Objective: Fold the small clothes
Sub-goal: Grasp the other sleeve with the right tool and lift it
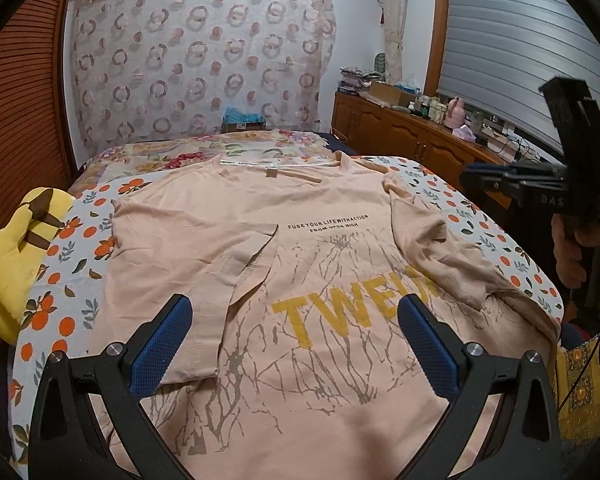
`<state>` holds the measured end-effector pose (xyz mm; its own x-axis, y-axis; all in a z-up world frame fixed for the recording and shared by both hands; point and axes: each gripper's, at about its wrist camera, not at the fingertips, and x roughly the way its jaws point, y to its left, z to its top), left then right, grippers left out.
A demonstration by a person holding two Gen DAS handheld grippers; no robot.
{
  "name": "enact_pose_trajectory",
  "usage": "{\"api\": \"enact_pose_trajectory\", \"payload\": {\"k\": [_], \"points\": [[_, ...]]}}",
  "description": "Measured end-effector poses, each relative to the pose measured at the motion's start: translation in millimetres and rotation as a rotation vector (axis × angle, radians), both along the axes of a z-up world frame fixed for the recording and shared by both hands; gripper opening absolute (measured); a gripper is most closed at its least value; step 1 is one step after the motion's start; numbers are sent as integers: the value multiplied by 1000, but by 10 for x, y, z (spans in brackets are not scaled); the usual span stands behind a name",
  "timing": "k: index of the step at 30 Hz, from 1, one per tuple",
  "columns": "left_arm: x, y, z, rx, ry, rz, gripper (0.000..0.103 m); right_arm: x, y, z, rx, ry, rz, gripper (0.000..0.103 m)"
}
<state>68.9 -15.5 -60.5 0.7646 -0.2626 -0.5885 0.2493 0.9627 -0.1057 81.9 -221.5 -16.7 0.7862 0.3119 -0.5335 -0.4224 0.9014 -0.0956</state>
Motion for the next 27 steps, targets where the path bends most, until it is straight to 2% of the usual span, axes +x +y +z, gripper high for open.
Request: {"api": "enact_pose_trajectory", "payload": {"k": [2, 6, 10, 13, 20, 21, 23, 25, 27], "points": [[3, -2, 2, -2, 1, 0, 103, 18, -116, -27, 29, 25, -5, 33], [3, 7, -6, -7, 5, -1, 103, 84, -407, -113, 21, 58, -84, 34], [-6, -25, -30, -4, 10, -3, 103, 190, -390, -224, 21, 99, -114, 36], [-14, -33, -29, -1, 10, -4, 103, 420, -262, -326, 28, 136, -120, 46], [-3, -32, -51, 0, 15, -1, 103, 789, -60, -544, 22, 208, -99, 47], [-5, -34, -51, 1, 16, 0, 103, 820, -15, -540, 14, 208, -89, 46], [-14, -31, -50, 1, 15, 1, 103, 873, 55, -529, -3, 197, -67, 15], [-7, -24, -50, 0, 16, 1, 103, 928, 131, -495, -24, 179, -44, 9], [-13, -25, -53, 1, 18, 2, 103, 963, 214, -437, -26, 167, -12, 6]]}}
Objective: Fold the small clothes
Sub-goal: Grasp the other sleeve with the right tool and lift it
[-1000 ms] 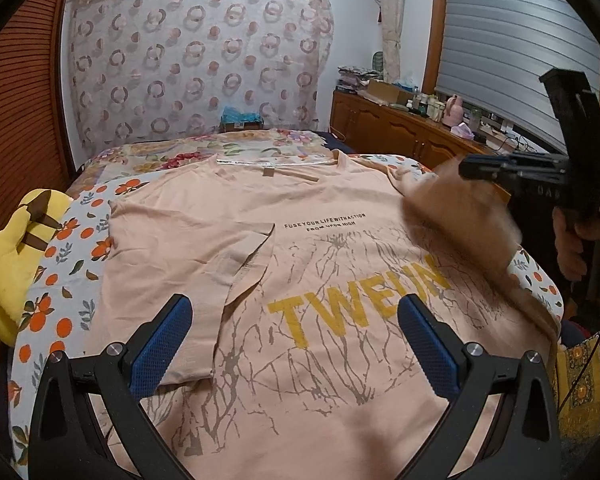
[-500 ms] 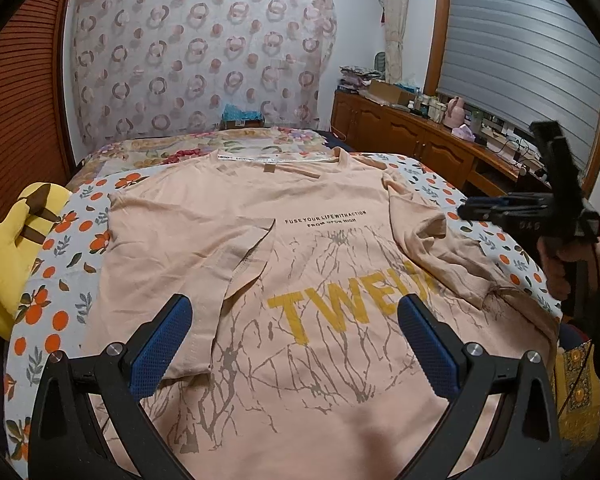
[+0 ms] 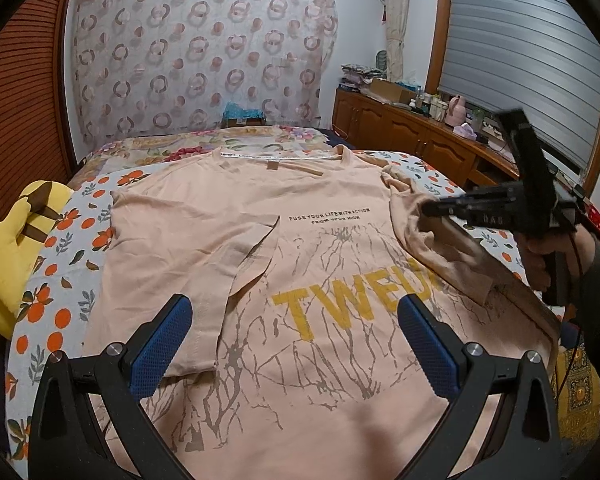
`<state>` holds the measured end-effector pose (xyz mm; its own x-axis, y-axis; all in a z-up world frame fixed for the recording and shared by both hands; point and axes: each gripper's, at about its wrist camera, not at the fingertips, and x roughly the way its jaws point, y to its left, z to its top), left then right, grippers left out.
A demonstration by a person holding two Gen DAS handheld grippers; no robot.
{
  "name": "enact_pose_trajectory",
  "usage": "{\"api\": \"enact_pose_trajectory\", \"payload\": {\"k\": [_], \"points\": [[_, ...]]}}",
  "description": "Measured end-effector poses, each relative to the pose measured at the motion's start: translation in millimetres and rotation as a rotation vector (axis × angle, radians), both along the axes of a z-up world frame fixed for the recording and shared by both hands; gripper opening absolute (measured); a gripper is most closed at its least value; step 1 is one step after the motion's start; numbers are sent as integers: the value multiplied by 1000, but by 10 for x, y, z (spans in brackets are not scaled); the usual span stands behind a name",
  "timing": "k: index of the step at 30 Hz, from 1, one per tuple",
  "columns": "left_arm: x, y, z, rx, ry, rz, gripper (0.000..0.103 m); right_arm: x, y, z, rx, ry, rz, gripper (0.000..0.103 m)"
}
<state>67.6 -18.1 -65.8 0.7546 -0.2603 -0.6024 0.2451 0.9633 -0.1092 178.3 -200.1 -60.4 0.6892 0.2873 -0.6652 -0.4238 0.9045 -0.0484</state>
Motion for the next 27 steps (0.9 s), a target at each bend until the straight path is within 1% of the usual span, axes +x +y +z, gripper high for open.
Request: {"api": "enact_pose_trajectory", "payload": {"k": [5, 9, 12, 15, 17, 22, 25, 27], "points": [[-21, 32, 13, -1, 1, 5, 103, 138, 239, 158, -42, -43, 22, 6], [-27, 76, 15, -4, 3, 10, 103, 189, 283, 206, -64, -87, -19, 7], [-34, 102, 4, -11, 4, 15, 103, 183, 285, 190, -46, -99, -35, 6], [-16, 125, -12, -18, 10, 21, 103, 124, 278, 182, -16, -83, 8, 5], [-13, 132, -15, -21, 11, 21, 103, 106, 309, 193, -27, -92, 21, 4], [-12, 135, -14, -20, 11, 22, 103, 108, 404, 279, 2, -108, 85, 3], [-11, 141, -16, -21, 11, 21, 103, 121, 445, 310, 13, -115, 89, 3], [-12, 141, -16, -19, 10, 23, 103, 118, 407, 304, 3, -125, 68, 9]]}}
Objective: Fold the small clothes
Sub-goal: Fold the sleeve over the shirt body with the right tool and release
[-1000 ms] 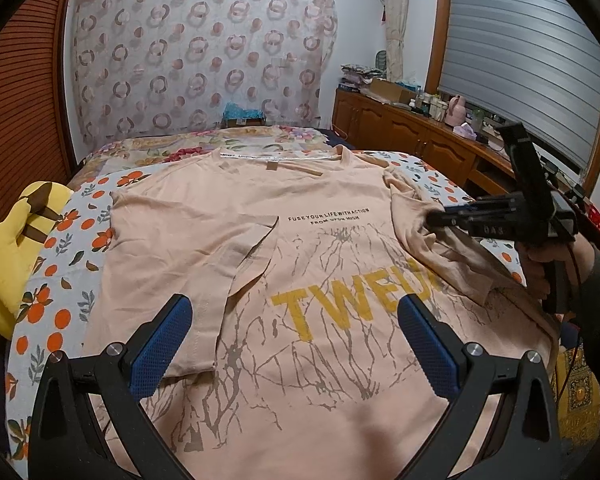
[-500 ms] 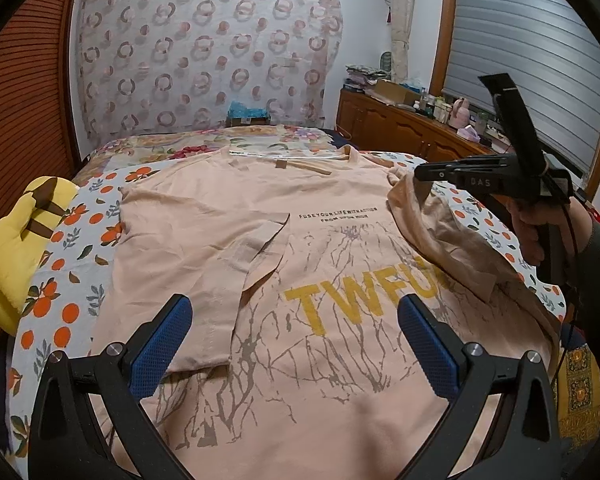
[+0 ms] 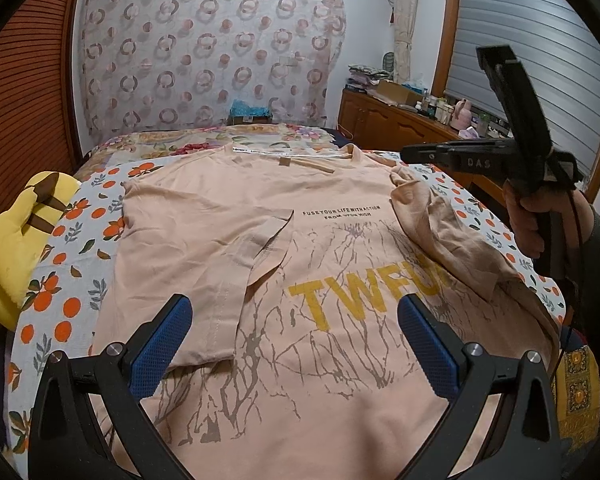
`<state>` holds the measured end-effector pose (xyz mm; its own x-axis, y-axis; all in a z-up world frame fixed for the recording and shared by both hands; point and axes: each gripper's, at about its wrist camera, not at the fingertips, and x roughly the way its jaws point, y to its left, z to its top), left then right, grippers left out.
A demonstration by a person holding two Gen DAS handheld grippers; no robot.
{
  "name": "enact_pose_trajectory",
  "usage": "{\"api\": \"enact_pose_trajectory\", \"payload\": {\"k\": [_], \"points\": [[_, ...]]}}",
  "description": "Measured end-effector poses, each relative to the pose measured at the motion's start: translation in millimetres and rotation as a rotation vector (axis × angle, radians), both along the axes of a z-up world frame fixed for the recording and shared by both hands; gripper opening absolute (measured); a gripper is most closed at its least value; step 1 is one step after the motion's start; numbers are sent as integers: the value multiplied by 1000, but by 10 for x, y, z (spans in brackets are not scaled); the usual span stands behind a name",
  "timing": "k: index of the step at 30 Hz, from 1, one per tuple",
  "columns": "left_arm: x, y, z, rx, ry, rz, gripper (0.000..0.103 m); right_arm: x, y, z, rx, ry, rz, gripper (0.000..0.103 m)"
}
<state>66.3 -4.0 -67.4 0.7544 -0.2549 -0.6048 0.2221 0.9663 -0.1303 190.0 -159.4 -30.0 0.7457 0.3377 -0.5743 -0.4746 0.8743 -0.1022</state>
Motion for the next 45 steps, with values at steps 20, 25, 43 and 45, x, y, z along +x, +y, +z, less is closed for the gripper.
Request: {"api": "enact_pose_trajectory", "payload": {"k": [20, 25, 43, 45], "points": [[3, 45, -20, -10, 7, 2, 103, 285, -53, -329, -26, 125, 9, 5], [3, 43, -22, -9, 7, 5, 103, 330, 60, -220, 77, 151, 84, 18], [-22, 126, -7, -14, 4, 10, 103, -726, -622, -720, 37, 160, -66, 37], [-24, 142, -8, -12, 7, 12, 103, -798, -644, -805, 39, 174, -76, 37]]}}
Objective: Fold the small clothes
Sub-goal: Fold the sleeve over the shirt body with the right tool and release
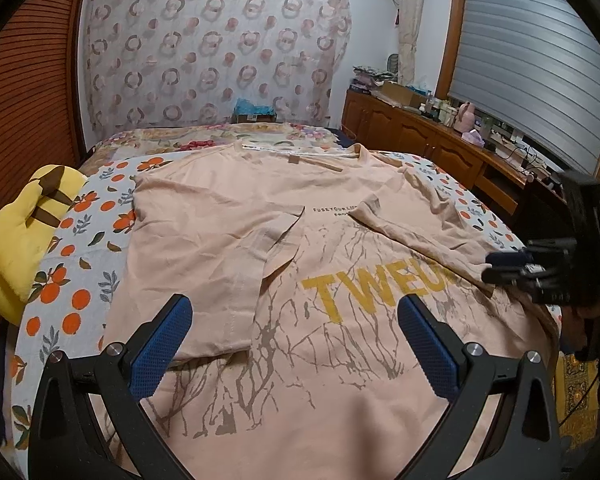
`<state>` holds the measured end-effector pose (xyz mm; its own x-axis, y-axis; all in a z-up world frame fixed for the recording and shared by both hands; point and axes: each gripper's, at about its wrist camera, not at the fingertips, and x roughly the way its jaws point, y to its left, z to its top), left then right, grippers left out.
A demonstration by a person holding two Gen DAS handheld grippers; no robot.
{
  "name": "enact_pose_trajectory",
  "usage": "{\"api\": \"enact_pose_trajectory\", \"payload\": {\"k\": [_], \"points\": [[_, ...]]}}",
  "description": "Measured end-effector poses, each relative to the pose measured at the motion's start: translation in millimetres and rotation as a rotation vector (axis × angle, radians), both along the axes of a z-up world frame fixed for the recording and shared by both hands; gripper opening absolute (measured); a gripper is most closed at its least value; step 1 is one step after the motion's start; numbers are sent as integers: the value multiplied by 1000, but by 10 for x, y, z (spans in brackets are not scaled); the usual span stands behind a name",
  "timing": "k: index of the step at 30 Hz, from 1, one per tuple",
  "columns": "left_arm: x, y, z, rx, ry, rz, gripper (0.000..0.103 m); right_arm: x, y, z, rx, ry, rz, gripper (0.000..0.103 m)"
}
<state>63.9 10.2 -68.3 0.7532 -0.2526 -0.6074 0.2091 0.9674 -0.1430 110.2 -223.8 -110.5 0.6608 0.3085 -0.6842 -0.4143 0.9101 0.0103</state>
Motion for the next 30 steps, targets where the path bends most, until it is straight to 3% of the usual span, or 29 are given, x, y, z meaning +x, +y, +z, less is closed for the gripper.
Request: {"api": "enact_pose_trajectory", "payload": {"k": [4, 5, 10, 12, 13, 15, 23, 26, 30], "points": [[-1, 17, -18, 2, 4, 3, 103, -64, -6, -80, 8, 21, -18, 36], [-1, 17, -20, 3, 4, 3, 103, -82, 5, -78, 10, 21, -15, 29], [0, 24, -29, 4, 4, 3, 103, -116, 99, -19, 30, 3, 23, 24], [-1, 25, -29, 3, 5, 3, 103, -159, 150, -14, 30, -1, 38, 18], [-4, 27, -29, 4, 4, 4, 103, -156, 183, -19, 25, -3, 47, 9], [-15, 29, -25, 3, 3, 6, 103, -143, 231, -41, 18, -9, 61, 5], [-19, 87, -48, -2, 6, 16, 103, -248, 387, -82, 4, -8, 133, 5], [-20, 96, -50, -2, 5, 16, 103, -257, 375, -59, 11, -16, 135, 16], [-15, 95, -44, -1, 4, 17, 103, -193, 315, 54, 46, -36, 135, 18]]}}
